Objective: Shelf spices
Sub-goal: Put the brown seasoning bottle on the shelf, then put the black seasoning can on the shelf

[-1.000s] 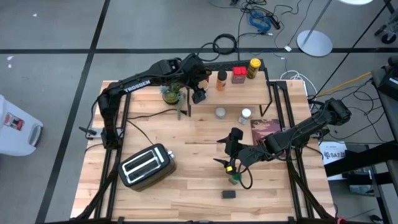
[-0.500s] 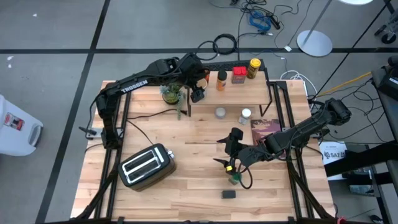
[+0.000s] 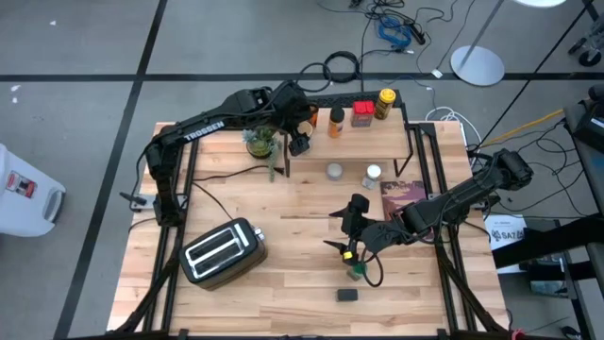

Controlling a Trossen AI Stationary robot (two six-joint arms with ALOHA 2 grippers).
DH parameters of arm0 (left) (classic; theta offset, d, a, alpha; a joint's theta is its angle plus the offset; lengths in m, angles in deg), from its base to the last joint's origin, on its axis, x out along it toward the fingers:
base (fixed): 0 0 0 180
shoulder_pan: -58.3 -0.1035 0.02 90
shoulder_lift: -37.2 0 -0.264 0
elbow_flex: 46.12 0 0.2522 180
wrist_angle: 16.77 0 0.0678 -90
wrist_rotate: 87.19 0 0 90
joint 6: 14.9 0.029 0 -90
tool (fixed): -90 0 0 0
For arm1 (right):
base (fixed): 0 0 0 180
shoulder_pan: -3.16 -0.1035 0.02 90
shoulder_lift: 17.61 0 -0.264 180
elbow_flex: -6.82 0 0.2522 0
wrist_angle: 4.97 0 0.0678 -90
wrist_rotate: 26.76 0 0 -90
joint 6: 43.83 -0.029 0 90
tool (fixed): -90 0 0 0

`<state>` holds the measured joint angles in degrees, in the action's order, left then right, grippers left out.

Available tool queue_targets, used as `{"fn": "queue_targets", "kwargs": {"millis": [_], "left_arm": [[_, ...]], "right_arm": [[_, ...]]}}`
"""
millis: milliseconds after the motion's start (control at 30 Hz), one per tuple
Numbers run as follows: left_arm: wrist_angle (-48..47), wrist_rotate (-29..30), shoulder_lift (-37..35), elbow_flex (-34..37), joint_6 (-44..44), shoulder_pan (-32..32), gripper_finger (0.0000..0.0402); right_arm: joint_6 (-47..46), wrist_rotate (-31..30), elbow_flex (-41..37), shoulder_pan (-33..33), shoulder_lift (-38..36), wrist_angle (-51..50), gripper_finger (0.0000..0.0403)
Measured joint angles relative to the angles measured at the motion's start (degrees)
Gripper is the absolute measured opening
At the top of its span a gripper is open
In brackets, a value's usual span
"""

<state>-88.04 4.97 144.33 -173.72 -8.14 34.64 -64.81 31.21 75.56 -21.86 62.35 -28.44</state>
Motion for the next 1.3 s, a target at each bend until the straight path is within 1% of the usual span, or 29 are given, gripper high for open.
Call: {"fn": "queue_targets", "kwargs": {"millis": [767, 1067, 1300], "left_arm": [[1.65, 1.16, -0.97, 0.0, 1.6, 0.17, 0.0337], [2.17, 1.38, -2.74, 0.0, 1.66, 0.17, 0.0337], [3.24, 1.57, -5.4, -0.02, 1.51, 0.62, 0.0337]], "right_arm": [[0.0, 0.04, 0.0, -0.21, 0.01, -0.08, 0.035], [-0.02, 0.04, -0.02, -0.21, 0.01, -0.08, 0.035], [-0.44, 0.04, -0.02, -0.19, 0.01, -0.08, 0.035]]}}
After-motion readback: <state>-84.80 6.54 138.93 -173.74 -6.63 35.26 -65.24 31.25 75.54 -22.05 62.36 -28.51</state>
